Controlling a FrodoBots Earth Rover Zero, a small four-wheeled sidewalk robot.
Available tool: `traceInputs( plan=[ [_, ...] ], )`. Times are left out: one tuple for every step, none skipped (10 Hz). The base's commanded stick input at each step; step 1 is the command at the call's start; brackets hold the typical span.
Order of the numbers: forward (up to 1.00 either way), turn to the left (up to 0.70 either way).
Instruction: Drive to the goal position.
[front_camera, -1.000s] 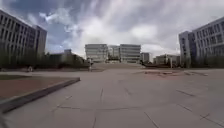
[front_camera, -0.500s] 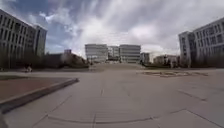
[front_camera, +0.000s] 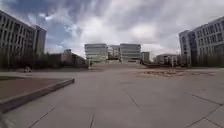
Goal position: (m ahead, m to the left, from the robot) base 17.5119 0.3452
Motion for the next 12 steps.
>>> traceInputs(
  plan=[
    [0.7, 0.0],
    [0.7, 0.0],
    [0.7, 0.0],
    [0.7, 0.0],
    [0.7, 0.0],
    [0.7, 0.0],
    [0.7, 0.0],
    [0.7, 0.0],
    [0.7, 0.0],
    [0.7, 0.0],
    [0.7, 0.0],
    [0.7, 0.0]
  ],
)
